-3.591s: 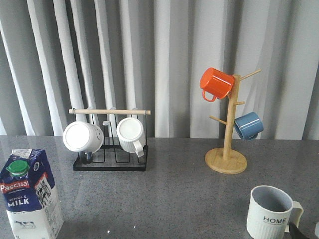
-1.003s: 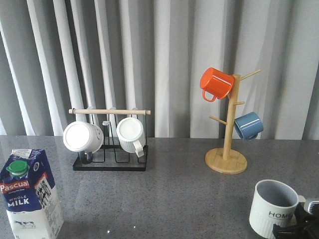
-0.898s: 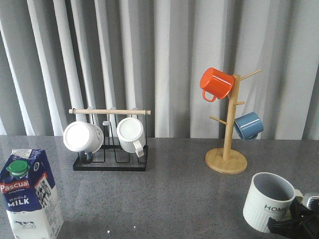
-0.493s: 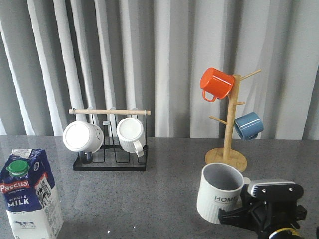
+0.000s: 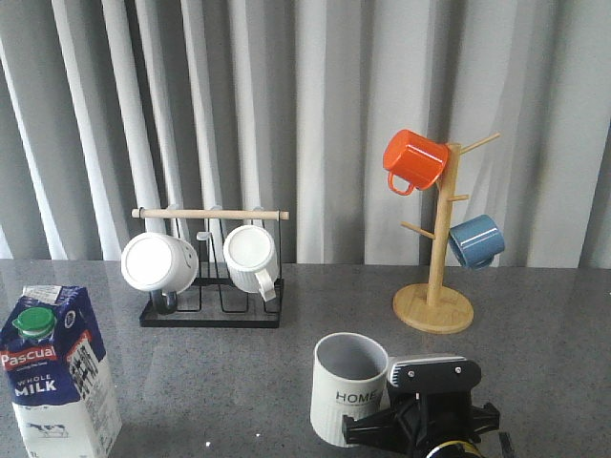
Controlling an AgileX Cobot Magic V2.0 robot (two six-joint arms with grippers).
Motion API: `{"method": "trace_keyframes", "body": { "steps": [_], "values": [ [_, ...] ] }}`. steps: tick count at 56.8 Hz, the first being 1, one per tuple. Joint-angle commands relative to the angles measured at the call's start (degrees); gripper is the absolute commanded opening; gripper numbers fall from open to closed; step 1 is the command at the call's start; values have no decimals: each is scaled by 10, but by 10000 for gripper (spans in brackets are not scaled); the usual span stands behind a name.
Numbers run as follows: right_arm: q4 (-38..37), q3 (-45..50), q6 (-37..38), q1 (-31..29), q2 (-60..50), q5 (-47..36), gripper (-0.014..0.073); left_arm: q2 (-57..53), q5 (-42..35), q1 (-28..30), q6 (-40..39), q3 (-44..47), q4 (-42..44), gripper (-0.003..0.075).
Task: Place milk next to cup
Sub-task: 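Slide the white HOME mug with the right gripper toward the table center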
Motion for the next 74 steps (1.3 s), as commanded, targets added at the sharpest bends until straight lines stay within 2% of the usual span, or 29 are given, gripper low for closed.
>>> {"method": "trace_keyframes", "body": {
  "steps": [1, 31, 45, 57, 74],
  "values": [
    [0, -20, -6, 5, -8, -59, -4, -1, -41, -3, -5, -20, -4, 485],
    [-3, -21, -32, 5, 10, -69, 21, -1, -41, -3, -5, -20, -4, 485],
    [-7, -18, -47, 8, 6, -45, 139, -1, -41, -3, -5, -20, -4, 485],
    [-2, 8, -61, 18, -10, -84, 253, -1, -41, -3, -5, -20, -4, 485],
    [-12, 82, -58, 18, -63, -102, 265, -1, -41, -3, -5, -20, -4, 485]
  ]
}}
